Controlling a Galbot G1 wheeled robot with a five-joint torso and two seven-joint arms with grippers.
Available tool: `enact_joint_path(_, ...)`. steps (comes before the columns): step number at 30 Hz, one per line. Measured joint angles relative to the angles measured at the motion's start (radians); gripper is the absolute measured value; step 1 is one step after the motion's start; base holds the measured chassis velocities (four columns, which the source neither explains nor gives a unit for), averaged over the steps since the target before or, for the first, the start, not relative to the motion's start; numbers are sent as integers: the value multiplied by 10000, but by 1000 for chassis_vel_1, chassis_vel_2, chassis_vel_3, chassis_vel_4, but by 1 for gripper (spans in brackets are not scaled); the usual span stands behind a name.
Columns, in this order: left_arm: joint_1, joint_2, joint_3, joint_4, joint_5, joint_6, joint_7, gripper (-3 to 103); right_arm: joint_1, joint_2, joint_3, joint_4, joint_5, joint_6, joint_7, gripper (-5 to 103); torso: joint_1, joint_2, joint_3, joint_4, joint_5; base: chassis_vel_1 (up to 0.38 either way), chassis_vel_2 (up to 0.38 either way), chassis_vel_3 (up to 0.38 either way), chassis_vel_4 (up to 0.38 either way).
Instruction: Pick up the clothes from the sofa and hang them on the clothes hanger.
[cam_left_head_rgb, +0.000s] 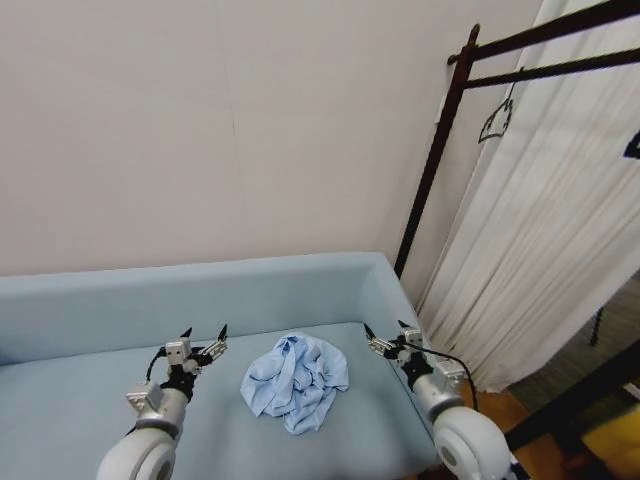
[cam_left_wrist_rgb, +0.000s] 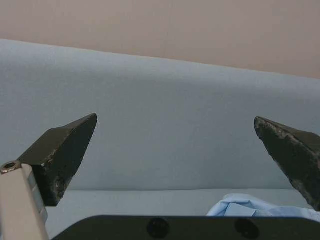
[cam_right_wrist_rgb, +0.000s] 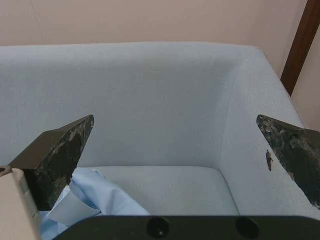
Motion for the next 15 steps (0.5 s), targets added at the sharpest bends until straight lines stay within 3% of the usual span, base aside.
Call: enact_joint_path(15, -5, -12, 65, -90, 38, 187, -122, 100, -10, -2, -24, -29, -14, 20, -11, 100, 0, 0, 0, 0, 1, 0, 0, 0, 0)
